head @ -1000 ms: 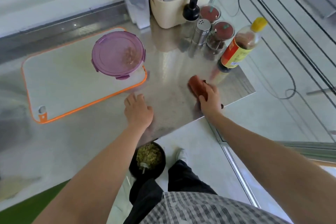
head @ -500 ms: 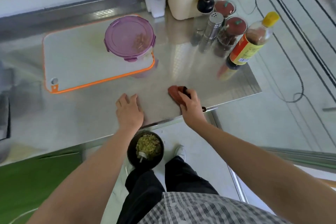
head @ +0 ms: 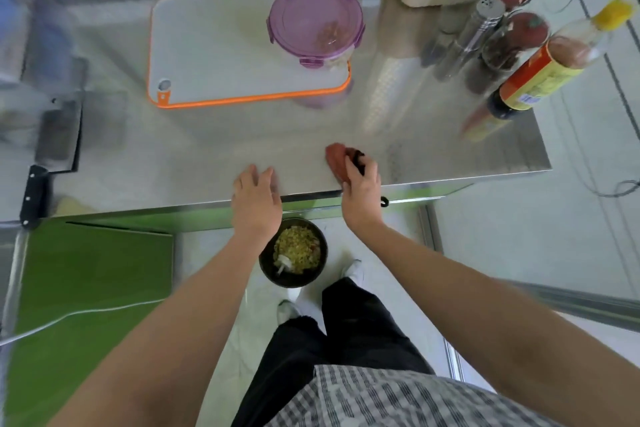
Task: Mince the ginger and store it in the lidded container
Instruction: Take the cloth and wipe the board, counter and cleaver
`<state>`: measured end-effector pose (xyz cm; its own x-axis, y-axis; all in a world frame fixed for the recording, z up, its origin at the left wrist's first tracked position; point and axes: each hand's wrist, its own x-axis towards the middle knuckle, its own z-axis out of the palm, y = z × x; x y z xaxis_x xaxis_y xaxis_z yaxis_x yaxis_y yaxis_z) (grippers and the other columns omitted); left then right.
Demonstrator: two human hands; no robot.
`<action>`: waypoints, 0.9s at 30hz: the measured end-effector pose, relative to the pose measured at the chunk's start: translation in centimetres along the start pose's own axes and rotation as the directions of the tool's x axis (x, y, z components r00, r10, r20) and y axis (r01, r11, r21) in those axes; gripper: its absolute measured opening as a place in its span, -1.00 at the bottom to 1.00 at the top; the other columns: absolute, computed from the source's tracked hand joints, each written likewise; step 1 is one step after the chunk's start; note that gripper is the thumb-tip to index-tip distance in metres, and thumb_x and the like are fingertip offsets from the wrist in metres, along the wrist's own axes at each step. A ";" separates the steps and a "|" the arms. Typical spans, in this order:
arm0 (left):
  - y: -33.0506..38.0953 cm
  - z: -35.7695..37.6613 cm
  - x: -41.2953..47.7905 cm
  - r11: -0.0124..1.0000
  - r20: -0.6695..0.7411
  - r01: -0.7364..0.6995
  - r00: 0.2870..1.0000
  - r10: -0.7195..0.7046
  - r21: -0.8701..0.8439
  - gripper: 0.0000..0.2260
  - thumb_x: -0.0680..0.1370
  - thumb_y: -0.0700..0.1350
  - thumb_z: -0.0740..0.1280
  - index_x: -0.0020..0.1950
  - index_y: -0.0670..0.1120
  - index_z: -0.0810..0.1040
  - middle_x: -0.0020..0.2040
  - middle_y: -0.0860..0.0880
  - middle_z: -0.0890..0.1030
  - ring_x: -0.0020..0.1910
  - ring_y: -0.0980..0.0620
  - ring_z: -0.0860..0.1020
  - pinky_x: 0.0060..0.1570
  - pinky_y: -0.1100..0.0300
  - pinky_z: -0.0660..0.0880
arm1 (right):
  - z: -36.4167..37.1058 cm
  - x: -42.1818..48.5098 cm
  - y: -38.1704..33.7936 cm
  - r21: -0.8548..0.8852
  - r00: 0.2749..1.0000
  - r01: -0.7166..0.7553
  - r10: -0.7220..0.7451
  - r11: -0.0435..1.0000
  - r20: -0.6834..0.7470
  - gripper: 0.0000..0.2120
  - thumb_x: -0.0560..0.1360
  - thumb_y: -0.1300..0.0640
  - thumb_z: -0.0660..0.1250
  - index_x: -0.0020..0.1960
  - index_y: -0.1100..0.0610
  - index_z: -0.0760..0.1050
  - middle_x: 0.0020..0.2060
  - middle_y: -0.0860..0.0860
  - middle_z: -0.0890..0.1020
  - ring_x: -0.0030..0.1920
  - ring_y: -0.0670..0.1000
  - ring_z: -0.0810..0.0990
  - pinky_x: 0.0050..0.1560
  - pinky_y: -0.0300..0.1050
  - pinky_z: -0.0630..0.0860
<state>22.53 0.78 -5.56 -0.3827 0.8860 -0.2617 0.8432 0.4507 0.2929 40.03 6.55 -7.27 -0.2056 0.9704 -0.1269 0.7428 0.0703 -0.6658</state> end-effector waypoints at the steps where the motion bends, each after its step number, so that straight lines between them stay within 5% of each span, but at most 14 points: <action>1: -0.2 -0.1 0.0 1.000 0.002 -0.011 1.000 0.011 -0.011 -0.59 0.59 -0.19 0.16 0.46 -0.09 0.30 0.47 -0.24 0.22 0.44 -0.23 0.17 0.41 -0.06 0.21 | 0.2 0.0 -0.5 0.039 0.998 0.022 -0.024 0.999 0.056 -0.53 0.52 0.39 0.16 0.42 0.22 0.33 0.33 0.20 0.29 0.25 0.19 0.34 0.36 -0.05 0.27; 3: -0.7 -0.3 -0.1 0.999 0.000 -0.033 0.999 0.033 -0.011 -0.61 0.59 -0.19 0.17 0.44 -0.08 0.33 0.47 -0.23 0.24 0.44 -0.22 0.18 0.40 -0.05 0.22 | -0.7 0.9 -0.8 0.106 0.994 0.050 -0.059 0.993 0.090 -0.54 0.51 0.40 0.17 0.40 0.24 0.36 0.32 0.21 0.31 0.30 0.18 0.34 0.41 -0.19 0.17; 5: -1.4 -0.6 0.0 0.999 -0.037 -0.029 0.999 0.030 0.015 -0.63 0.59 -0.18 0.18 0.41 -0.08 0.36 0.45 -0.21 0.26 0.42 -0.21 0.20 0.38 -0.04 0.24 | -2.4 3.0 -0.1 0.110 0.999 0.010 -0.005 0.994 -0.049 -0.53 0.49 0.43 0.17 0.40 0.28 0.35 0.30 0.26 0.32 0.30 0.21 0.35 0.36 -0.28 0.12; 7: -2.1 -0.8 -0.1 1.000 -0.063 -0.009 0.998 0.011 0.024 -0.64 0.58 -0.19 0.20 0.38 -0.08 0.38 0.43 -0.21 0.28 0.41 -0.22 0.22 0.37 -0.04 0.25 | -3.4 4.2 1.1 0.058 0.975 -0.136 0.144 0.989 -0.172 -0.51 0.49 0.41 0.16 0.42 0.28 0.31 0.32 0.27 0.30 0.29 0.25 0.32 0.36 -0.16 0.15; 9: -2.9 -0.8 -0.1 1.000 -0.061 -0.018 0.998 0.018 0.008 -0.64 0.57 -0.20 0.21 0.38 -0.09 0.39 0.43 -0.21 0.30 0.39 -0.23 0.24 0.37 -0.05 0.25 | -2.1 3.4 0.5 -0.014 0.968 -0.208 0.204 0.978 -0.149 -0.51 0.52 0.39 0.15 0.45 0.25 0.28 0.34 0.25 0.27 0.28 0.25 0.30 0.36 -0.03 0.20; 13: -3.9 -1.1 -0.2 0.998 -0.067 -0.069 0.995 0.069 0.004 -0.65 0.54 -0.24 0.23 0.33 -0.12 0.44 0.39 -0.23 0.33 0.35 -0.25 0.28 0.30 -0.09 0.33 | 1.9 0.8 -2.2 0.050 0.988 0.109 -0.113 0.993 0.108 -0.55 0.51 0.42 0.16 0.39 0.27 0.37 0.30 0.23 0.32 0.27 0.23 0.34 0.38 -0.03 0.26; 19: -4.9 -1.4 -0.4 1.000 -0.065 0.004 0.998 -0.003 0.012 -0.64 0.57 -0.21 0.21 0.37 -0.03 0.40 0.45 -0.20 0.27 0.42 -0.23 0.22 0.37 -0.09 0.27 | 0.1 4.3 -1.4 -0.024 0.996 -0.048 0.046 0.999 -0.071 -0.53 0.50 0.42 0.15 0.40 0.26 0.36 0.32 0.25 0.32 0.27 0.25 0.33 0.33 -0.11 0.20; 23: -5.4 -1.7 -0.3 0.999 -0.087 0.003 0.996 -0.006 -0.036 -0.67 0.60 -0.22 0.16 0.37 -0.09 0.42 0.45 -0.16 0.31 0.40 -0.21 0.25 0.36 -0.06 0.28 | 3.6 0.1 -3.6 0.008 0.975 0.184 -0.184 0.983 0.122 -0.55 0.47 0.46 0.18 0.33 0.25 0.45 0.27 0.24 0.41 0.21 0.25 0.40 0.32 0.06 0.34; 25: -5.9 -2.0 0.0 0.996 -0.091 -0.006 0.996 -0.001 -0.084 -0.69 0.60 -0.24 0.14 0.32 -0.15 0.47 0.43 -0.19 0.34 0.38 -0.22 0.28 0.36 -0.03 0.27 | 3.7 -1.0 -4.1 0.080 0.915 0.281 -0.293 0.956 0.277 -0.57 0.48 0.44 0.20 0.31 0.21 0.48 0.25 0.20 0.42 0.22 0.19 0.40 0.32 -0.02 0.32; 27: -6.7 -2.1 -0.1 0.996 -0.102 -0.006 0.995 -0.003 -0.087 -0.72 0.58 -0.25 0.17 0.26 -0.15 0.51 0.40 -0.21 0.36 0.37 -0.22 0.28 0.35 -0.04 0.28 | 2.8 0.2 -4.3 0.103 0.915 0.269 -0.288 0.958 0.282 -0.57 0.48 0.44 0.20 0.30 0.20 0.49 0.24 0.17 0.43 0.25 0.15 0.39 0.35 -0.09 0.28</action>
<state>16.10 -2.07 -5.59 -0.4216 0.8912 -0.1674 0.8094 0.4531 0.3737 35.05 5.81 -6.52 -0.5816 0.8027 -0.1318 0.5903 0.3050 -0.7473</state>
